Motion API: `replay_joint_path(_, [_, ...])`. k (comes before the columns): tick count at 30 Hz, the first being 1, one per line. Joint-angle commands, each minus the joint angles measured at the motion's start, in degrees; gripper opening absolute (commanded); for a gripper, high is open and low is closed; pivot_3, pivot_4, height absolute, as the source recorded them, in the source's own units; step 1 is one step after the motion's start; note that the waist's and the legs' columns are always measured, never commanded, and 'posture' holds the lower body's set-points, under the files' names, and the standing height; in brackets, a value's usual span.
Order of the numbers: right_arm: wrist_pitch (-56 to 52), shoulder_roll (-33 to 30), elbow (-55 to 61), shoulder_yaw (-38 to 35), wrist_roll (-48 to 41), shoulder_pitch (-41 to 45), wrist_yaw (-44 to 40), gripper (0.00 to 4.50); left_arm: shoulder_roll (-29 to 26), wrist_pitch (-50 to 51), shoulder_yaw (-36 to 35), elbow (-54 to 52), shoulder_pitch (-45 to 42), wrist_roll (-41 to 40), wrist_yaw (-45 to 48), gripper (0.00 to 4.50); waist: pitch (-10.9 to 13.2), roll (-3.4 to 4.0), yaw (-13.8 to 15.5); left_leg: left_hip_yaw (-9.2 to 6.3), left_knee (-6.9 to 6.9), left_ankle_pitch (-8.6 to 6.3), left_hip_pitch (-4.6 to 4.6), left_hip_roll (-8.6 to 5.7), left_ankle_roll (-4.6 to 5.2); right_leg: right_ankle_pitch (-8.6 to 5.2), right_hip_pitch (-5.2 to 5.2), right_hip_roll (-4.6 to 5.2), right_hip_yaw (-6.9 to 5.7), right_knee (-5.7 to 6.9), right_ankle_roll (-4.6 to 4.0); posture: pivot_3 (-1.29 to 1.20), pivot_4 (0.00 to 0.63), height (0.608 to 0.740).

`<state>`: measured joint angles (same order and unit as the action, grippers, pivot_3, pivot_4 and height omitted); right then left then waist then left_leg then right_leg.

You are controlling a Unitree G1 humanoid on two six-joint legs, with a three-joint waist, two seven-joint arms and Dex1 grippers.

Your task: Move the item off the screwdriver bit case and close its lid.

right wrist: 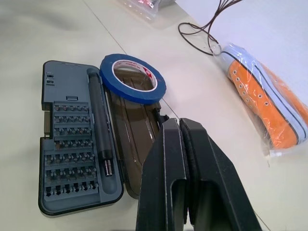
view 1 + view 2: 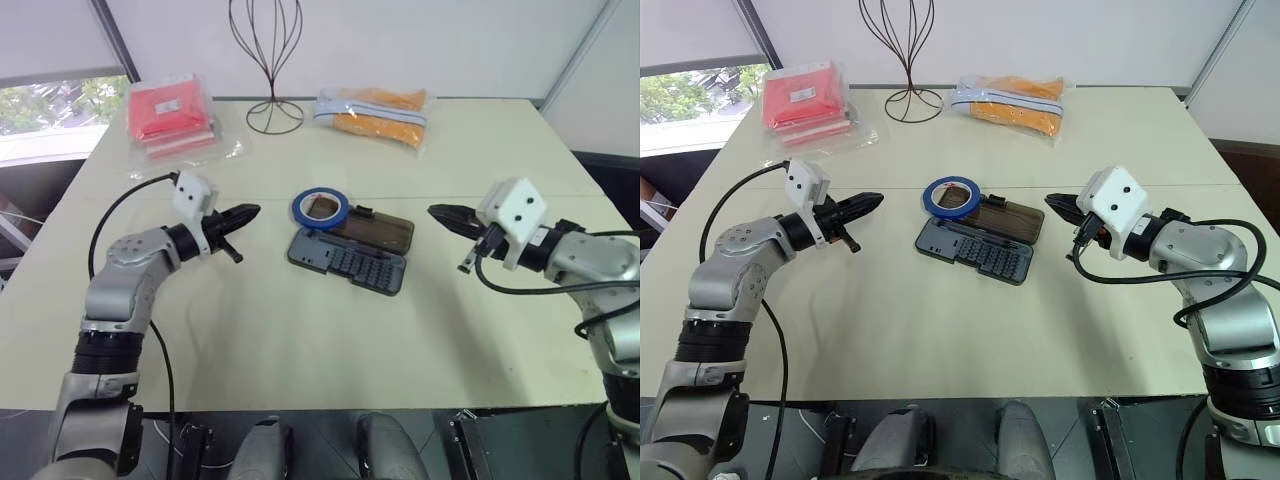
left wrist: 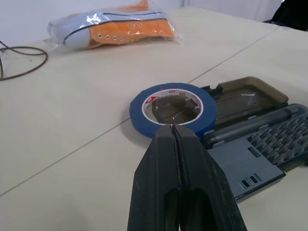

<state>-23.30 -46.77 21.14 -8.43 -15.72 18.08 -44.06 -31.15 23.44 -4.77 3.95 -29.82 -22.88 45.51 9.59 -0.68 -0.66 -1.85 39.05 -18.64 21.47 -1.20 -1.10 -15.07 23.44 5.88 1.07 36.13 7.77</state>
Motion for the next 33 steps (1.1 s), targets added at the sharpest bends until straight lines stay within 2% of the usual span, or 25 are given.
replay_joint_path(1, [0.45,-0.27,1.81,-1.08,0.21,0.29,0.77,0.05,-0.18,-1.46,-0.14,-0.01,-1.49,0.48,0.59,0.00,0.00,0.00,0.00,0.00,0.00,0.00,0.00,0.00,0.00,0.00,0.00,0.00,0.00,0.00,0.00,0.00,0.150,0.740])
replay_joint_path(2, [0.47,-0.21,1.86,-1.03,0.21,0.19,0.87,0.05,-0.21,-1.63,-0.08,0.38,-1.67,0.51,0.96,0.00,0.00,0.00,-0.01,0.00,0.00,0.00,0.00,0.00,0.00,0.00,0.00,0.00,0.00,0.00,0.00,0.00,0.150,0.740])
replay_joint_path(3, [0.49,-0.13,1.87,-1.01,0.15,0.15,0.97,0.01,-0.28,-2.14,0.39,1.06,-2.10,0.98,1.55,0.25,0.00,0.00,0.00,0.00,0.00,0.00,0.00,0.00,0.00,0.00,0.00,0.00,0.00,0.00,0.00,0.00,0.150,0.740])
replay_joint_path(6, [0.63,0.31,1.59,-0.31,0.33,0.51,1.36,0.00,-0.30,-4.80,2.45,5.47,-4.73,2.93,4.24,1.30,0.00,0.00,0.08,0.01,0.00,0.00,0.00,-0.01,0.00,0.00,0.00,0.00,0.00,0.00,0.00,0.00,0.150,0.740])
replay_joint_path(12, [1.60,1.85,0.93,0.81,1.21,0.81,2.53,0.00,1.68,-11.54,7.02,19.80,-13.73,6.86,11.08,4.37,0.01,-0.03,0.07,0.03,0.04,0.00,0.03,-0.04,0.00,0.00,-0.01,0.00,-0.02,-0.01,0.00,0.00,0.150,0.740])
replay_joint_path(19, [2.30,3.70,1.87,0.90,2.36,-1.12,4.27,0.00,7.51,-19.34,11.84,36.05,-24.16,11.90,18.36,4.45,0.05,-0.08,0.05,0.13,0.06,0.00,0.07,-0.06,0.01,0.00,-0.01,-0.01,-0.09,0.00,0.01,0.00,0.150,0.740])
replay_joint_path(24, [2.69,4.69,2.24,1.20,3.19,-2.04,5.46,0.00,11.29,-27.32,14.41,48.07,-30.17,17.23,18.59,4.45,0.08,-0.13,-0.01,0.17,0.08,0.00,0.08,-0.06,0.02,0.00,-0.01,-0.02,-0.12,0.00,0.01,0.00,0.150,0.740])
replay_joint_path(28, [2.88,5.82,2.80,1.18,3.97,-3.06,6.75,0.00,15.11,-32.64,17.12,58.00,-35.42,23.90,11.24,4.45,0.11,-0.17,0.06,0.16,0.08,0.00,0.09,-0.06,0.03,0.00,0.00,-0.03,-0.14,0.01,0.02,0.00,0.150,0.740])
replay_joint_path(33, [2.91,6.48,3.49,1.39,4.52,-3.58,7.56,0.00,17.77,-34.19,17.35,64.89,-38.54,27.89,5.30,4.45,0.13,-0.22,-0.03,0.15,0.08,-0.01,0.11,-0.06,0.04,0.01,0.02,-0.03,-0.14,0.01,0.03,0.00,0.150,0.740])
